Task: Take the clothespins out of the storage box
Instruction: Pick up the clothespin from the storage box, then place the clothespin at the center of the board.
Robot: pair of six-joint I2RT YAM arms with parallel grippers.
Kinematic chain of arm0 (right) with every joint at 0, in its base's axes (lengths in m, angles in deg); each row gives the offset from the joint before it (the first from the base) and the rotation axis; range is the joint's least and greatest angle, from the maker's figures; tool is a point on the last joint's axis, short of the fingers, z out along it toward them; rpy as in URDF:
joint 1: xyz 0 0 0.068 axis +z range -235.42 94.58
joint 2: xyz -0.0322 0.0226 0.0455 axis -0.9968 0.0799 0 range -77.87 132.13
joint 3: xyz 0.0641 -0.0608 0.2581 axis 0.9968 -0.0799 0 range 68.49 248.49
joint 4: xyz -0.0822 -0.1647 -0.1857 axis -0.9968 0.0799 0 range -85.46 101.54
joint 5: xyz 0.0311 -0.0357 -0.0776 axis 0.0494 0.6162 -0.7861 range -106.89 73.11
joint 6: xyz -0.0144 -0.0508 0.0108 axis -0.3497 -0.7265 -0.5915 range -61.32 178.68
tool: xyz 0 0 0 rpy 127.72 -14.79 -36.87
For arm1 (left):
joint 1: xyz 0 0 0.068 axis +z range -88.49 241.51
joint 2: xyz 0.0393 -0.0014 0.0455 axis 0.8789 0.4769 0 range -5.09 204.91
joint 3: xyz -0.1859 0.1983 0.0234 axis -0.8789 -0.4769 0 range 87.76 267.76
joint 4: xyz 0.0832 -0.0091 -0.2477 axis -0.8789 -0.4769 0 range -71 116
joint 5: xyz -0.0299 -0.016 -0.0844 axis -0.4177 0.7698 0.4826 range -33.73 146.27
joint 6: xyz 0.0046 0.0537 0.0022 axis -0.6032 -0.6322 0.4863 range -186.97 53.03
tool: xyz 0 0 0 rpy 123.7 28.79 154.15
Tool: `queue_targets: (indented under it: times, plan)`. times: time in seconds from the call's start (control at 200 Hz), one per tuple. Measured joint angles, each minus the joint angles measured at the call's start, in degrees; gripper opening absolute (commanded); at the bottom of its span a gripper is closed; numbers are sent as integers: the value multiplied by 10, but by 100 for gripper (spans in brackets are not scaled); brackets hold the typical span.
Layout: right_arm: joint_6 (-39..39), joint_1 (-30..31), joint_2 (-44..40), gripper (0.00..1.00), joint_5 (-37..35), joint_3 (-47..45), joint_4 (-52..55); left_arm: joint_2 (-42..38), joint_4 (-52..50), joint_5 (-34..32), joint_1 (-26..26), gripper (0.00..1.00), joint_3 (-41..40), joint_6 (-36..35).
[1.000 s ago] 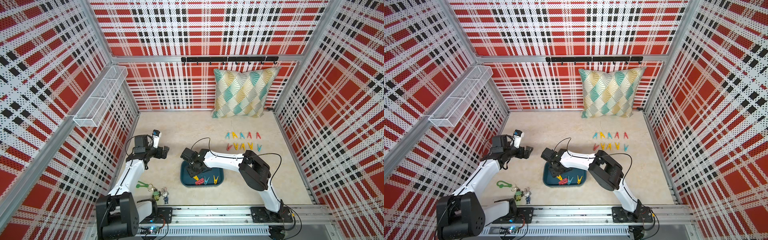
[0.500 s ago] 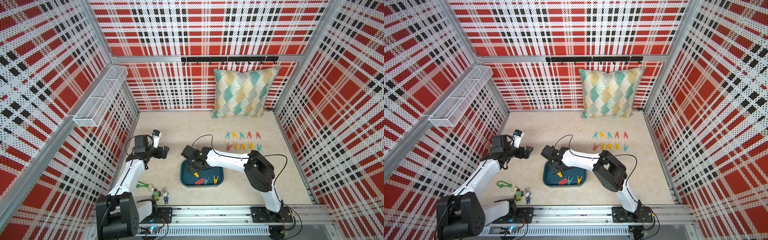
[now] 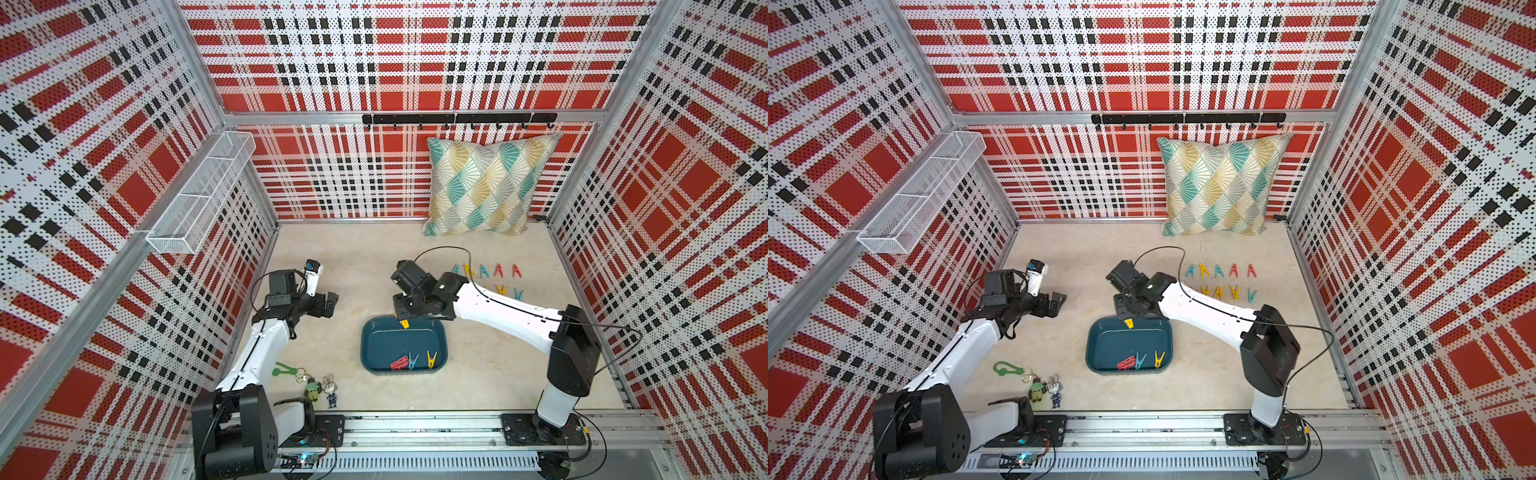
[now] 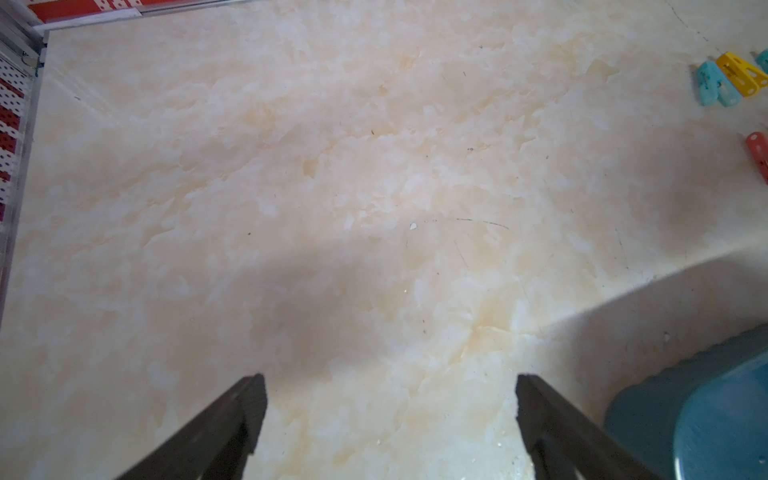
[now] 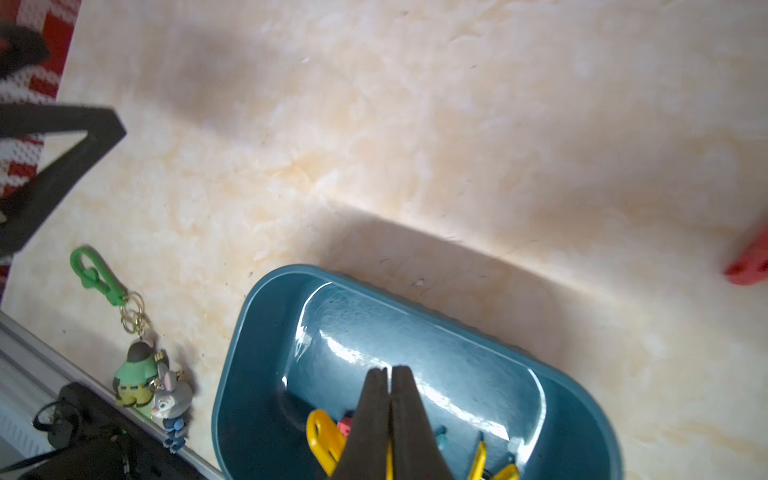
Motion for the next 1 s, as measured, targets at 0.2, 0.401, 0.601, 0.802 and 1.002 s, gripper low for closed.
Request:
queue_targets:
  times: [0.2, 0.401, 0.601, 0.802, 1.002]
  plan:
    - [31, -104, -42, 0, 0, -94, 0, 0, 0, 0, -2, 100, 0, 0]
    - [48, -155, -31, 0, -9, -149, -2, 0, 0, 0, -2, 100, 0, 0]
    - [54, -178, 17, 0, -26, -151, -16, 0, 0, 0, -3, 100, 0, 0]
    - [54, -188, 54, 0, -44, -151, -17, 0, 0, 0, -4, 100, 0, 0]
    - [54, -196, 69, 0, -65, -151, -16, 0, 0, 0, -4, 100, 0, 0]
